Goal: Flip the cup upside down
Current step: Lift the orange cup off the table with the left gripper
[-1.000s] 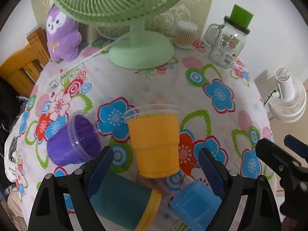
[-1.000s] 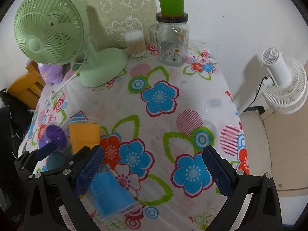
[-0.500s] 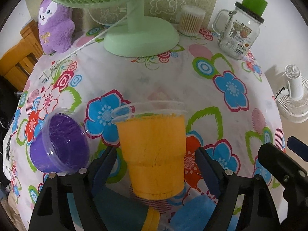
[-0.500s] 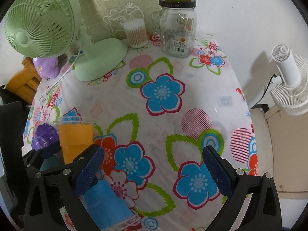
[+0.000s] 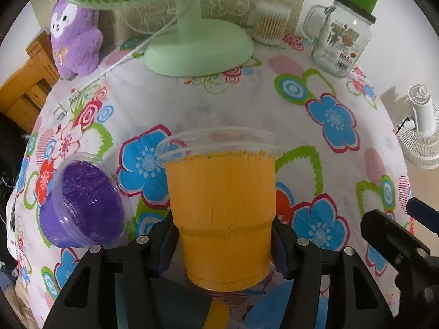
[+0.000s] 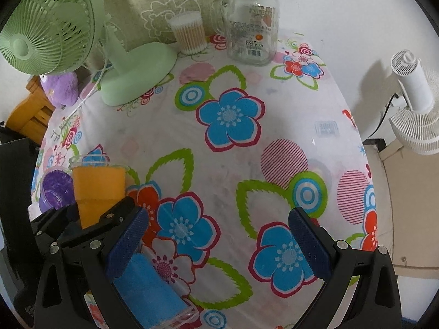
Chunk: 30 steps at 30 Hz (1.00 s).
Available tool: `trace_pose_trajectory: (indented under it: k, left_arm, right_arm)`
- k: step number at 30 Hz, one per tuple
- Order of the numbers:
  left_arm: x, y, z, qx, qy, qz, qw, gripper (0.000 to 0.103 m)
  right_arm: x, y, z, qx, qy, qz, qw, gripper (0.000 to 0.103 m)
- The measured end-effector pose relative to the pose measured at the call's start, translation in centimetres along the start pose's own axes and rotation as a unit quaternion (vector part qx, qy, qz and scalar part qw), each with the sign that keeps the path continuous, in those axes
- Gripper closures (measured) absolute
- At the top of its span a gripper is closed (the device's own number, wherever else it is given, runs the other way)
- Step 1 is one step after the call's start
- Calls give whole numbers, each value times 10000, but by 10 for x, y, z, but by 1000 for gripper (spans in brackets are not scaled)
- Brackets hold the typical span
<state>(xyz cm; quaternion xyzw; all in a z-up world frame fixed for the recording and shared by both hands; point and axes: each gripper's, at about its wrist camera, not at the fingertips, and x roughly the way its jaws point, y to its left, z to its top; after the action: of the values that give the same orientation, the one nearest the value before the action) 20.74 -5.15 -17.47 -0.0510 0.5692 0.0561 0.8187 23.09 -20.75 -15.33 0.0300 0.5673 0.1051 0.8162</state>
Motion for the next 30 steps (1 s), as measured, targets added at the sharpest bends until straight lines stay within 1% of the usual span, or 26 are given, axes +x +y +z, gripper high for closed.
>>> trace_pose_trajectory:
  k: [6,11,18,30]
  left_arm:
    - [-32,0,2,79,-263,-39,9996,43]
    - [-61,7,-4,114,-433,-78,9990,43]
    - [-91,18,-18,137,-600,-69,9981,43]
    - [-134,41,-54,197,-685,-192,9973,43]
  right_arm:
    - [-21,5,2,24,-181,38,9998,0]
    - [-44,16,-1,-42,-353,81,9993,0]
    - [-72,34,-16,-78,-505,124,9986,0]
    - [-110,62,-53,-159,-619,94,9979,0]
